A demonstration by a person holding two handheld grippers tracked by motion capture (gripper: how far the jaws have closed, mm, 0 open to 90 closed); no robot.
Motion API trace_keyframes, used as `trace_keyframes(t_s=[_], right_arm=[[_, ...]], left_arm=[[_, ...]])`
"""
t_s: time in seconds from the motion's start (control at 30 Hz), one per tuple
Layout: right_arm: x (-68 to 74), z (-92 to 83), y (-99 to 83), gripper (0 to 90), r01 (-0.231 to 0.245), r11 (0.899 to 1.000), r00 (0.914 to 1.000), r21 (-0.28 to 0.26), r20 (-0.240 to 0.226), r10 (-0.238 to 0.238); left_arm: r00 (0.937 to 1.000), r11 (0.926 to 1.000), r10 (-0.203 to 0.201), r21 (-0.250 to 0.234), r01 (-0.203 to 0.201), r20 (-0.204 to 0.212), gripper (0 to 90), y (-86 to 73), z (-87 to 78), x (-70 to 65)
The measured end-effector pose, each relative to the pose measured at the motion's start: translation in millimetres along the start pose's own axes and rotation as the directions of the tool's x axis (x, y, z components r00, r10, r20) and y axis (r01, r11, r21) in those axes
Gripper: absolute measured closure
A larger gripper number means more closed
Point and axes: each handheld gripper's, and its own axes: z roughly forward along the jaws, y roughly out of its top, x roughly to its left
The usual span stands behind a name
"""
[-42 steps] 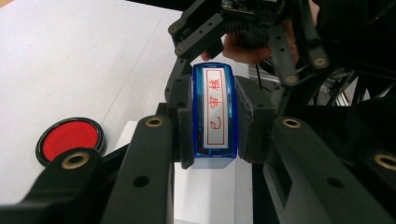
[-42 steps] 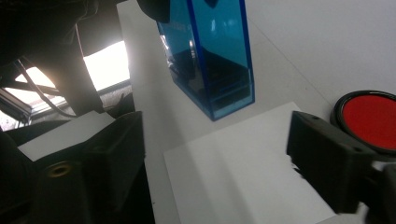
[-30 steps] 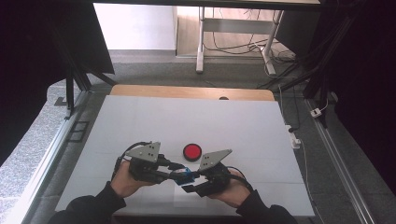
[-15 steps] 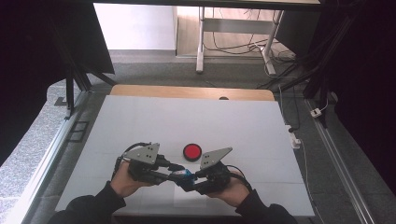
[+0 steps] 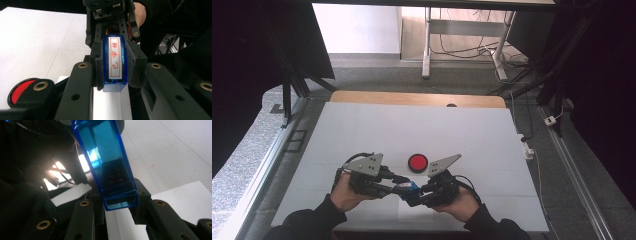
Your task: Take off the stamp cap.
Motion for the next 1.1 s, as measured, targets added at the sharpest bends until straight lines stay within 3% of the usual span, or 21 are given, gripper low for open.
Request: trace_keyframes(t_s=[0.2,0.5,0.67,0.83,0.93,1.03,1.1], right_arm=[[5.4,-3.0,1.5,68.2,0.081,0.996,0.9961,0.030,0.032,-0.082],[9.8,-4.7,1.8,68.6,0.134,0.991,0.9904,0.030,0.030,-0.135],[12.8,-5.1,2.1,68.6,0.181,0.983,0.9827,0.029,0.036,-0.182],[12.9,-5.1,2.3,68.6,0.173,0.984,0.9843,0.036,0.031,-0.174],[14.3,-5.6,2.5,68.8,0.190,0.981,0.9810,0.042,0.033,-0.191],[13.7,-5.1,2.6,68.7,0.164,0.985,0.9855,0.045,0.036,-0.166],[11.6,-3.8,0.6,68.7,0.146,0.986,0.9873,0.077,0.052,-0.150]], left_arm=[[0.9999,1.0000,0.006,0.007,-0.006,0.010,70.9,1.3,1.4,-1.4],[0.9991,0.9998,-0.015,-0.012,0.016,0.039,71.0,1.0,0.8,-0.3],[0.9966,0.9988,-0.040,-0.024,0.042,0.072,71.0,-0.2,0.4,2.1],[0.9961,0.9987,-0.045,-0.022,0.046,0.077,71.0,-0.3,0.8,2.2],[0.9957,0.9988,-0.045,-0.018,0.046,0.081,71.1,0.6,0.6,2.2],[0.9980,0.9995,-0.030,-0.011,0.030,0.055,71.1,1.7,0.3,0.2],[0.9982,0.9982,-0.045,-0.038,0.047,0.039,71.1,2.3,-5.3,1.4]])
